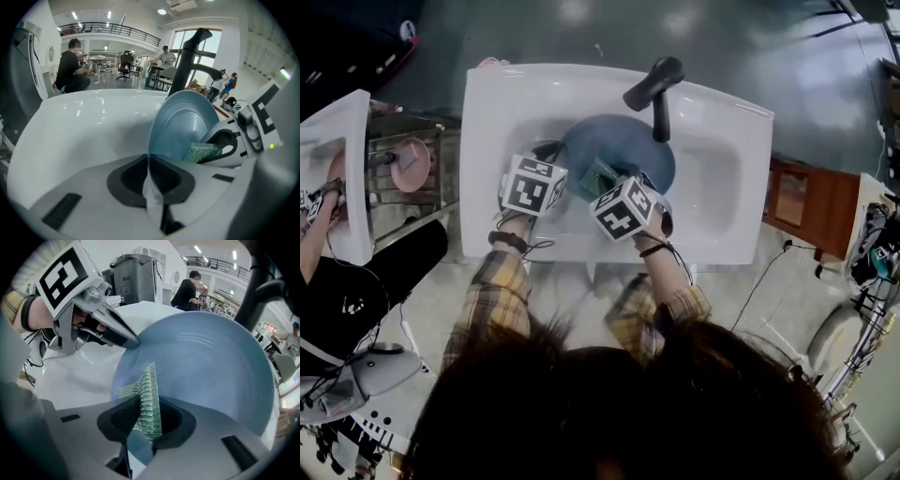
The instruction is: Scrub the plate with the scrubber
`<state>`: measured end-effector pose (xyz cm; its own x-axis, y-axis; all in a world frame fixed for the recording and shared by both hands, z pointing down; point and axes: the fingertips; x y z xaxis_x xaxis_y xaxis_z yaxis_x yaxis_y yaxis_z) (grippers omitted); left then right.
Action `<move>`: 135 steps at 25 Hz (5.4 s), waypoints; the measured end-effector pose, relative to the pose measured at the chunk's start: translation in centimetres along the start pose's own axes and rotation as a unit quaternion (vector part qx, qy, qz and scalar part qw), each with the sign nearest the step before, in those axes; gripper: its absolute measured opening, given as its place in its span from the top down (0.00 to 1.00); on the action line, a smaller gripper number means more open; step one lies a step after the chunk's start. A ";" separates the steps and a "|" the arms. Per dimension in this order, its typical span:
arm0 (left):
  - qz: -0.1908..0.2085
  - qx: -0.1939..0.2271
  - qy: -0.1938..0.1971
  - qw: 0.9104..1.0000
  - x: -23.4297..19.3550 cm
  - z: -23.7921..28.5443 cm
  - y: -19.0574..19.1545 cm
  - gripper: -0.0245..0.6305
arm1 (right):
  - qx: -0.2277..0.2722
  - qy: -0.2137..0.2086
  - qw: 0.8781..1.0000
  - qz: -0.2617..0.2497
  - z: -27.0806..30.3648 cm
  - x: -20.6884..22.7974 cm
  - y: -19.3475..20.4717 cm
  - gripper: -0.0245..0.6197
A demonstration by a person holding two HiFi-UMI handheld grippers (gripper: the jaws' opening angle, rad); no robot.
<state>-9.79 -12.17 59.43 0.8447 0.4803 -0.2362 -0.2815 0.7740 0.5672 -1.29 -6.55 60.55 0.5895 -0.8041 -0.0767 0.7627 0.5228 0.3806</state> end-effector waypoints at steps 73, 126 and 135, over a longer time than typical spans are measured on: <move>0.032 -0.027 0.010 0.999 1.4 -0.4 0.2 0.93 | 0.029 0.090 0.990 -0.106 0.0 0.9 -3.1 0.81; 0.072 -0.041 0.020 0.996 2.6 -0.4 0.4 0.92 | 0.107 0.285 0.951 -0.062 -6.9 11.6 -4.1 0.80; 0.069 -0.040 0.019 0.997 2.5 -0.4 0.5 0.92 | 0.119 0.253 0.955 -0.098 -5.0 8.7 -6.0 0.81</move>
<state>-8.02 -10.46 58.83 0.7778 0.5990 -0.1903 -0.4312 0.7288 0.5319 0.58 -15.27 52.96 0.5403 -0.6089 -0.5808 0.8254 0.2492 0.5066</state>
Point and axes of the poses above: the fingertips, and each gripper's own axes: z forward along the fingers, x to its right, y out of its underside, and after that the axes turned 5 degrees about -z, right-handed
